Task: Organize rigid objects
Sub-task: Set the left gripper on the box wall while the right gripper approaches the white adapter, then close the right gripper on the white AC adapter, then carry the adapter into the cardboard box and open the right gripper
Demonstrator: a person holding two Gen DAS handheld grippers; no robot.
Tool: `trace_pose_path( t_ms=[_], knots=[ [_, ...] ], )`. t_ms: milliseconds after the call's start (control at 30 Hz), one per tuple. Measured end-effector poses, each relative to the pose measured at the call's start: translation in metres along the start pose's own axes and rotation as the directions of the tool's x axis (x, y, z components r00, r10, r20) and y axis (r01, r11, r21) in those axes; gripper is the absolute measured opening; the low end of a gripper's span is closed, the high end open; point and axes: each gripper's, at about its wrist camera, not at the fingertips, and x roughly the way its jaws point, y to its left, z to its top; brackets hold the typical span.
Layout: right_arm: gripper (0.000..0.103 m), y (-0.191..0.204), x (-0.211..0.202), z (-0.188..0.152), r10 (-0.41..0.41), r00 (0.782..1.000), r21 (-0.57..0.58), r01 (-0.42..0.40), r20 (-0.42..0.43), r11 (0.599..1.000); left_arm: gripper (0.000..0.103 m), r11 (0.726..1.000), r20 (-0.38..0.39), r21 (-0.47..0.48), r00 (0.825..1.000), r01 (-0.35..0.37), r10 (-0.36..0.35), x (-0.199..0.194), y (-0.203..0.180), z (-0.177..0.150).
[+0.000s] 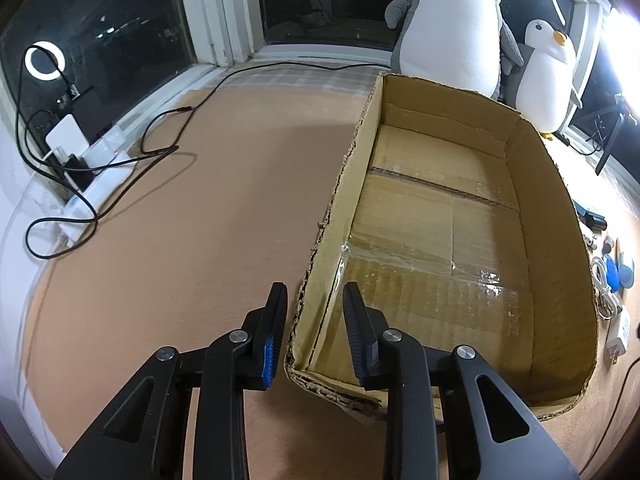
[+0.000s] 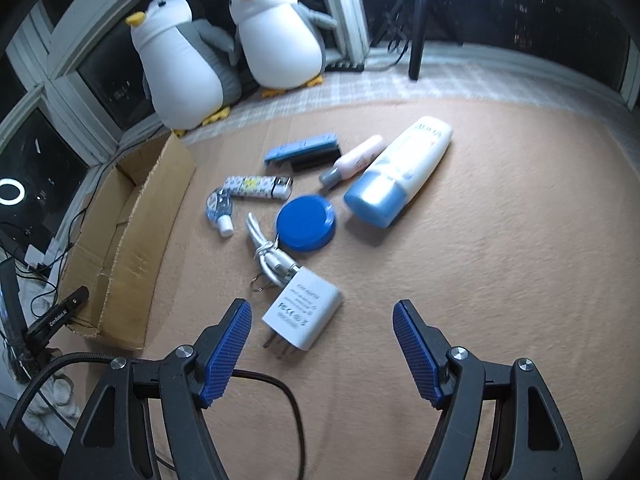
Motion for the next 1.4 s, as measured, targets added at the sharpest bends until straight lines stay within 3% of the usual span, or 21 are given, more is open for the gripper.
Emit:
trace_pose_path(
  t_ms=[67,500,600,833,1400],
  knots=[
    [0.060,0.000,0.008,0.001,0.007,1.000,0.019,-0.007,-0.028,1.000,0.027,1.000,0.001,0.000,1.000,0.004,-0.004,0.000,0.000,0.000],
    [0.058,0.013,0.043,0.006,-0.072,0.991,0.001,0.072,-0.114,0.997,0.027,1.000,0.004,-0.012,1.000,0.025,-0.025,0.003,0.002,-0.001],
    [0.052,0.016,0.047,0.005,-0.094,0.987,-0.033,0.091,-0.129,0.995,0.027,1.000,0.004,-0.015,1.000,0.026,-0.026,0.003,0.003,-0.002],
    [0.039,0.002,0.044,0.007,-0.095,0.987,-0.052,0.089,-0.130,0.995,0.027,0.999,0.003,-0.020,1.000,0.028,-0.028,0.004,0.003,-0.003],
    [0.033,-0.010,0.033,0.005,-0.089,0.994,-0.081,0.085,-0.058,0.993,0.027,0.999,-0.012,-0.019,0.999,0.030,-0.030,0.006,0.002,-0.002]
  ],
)
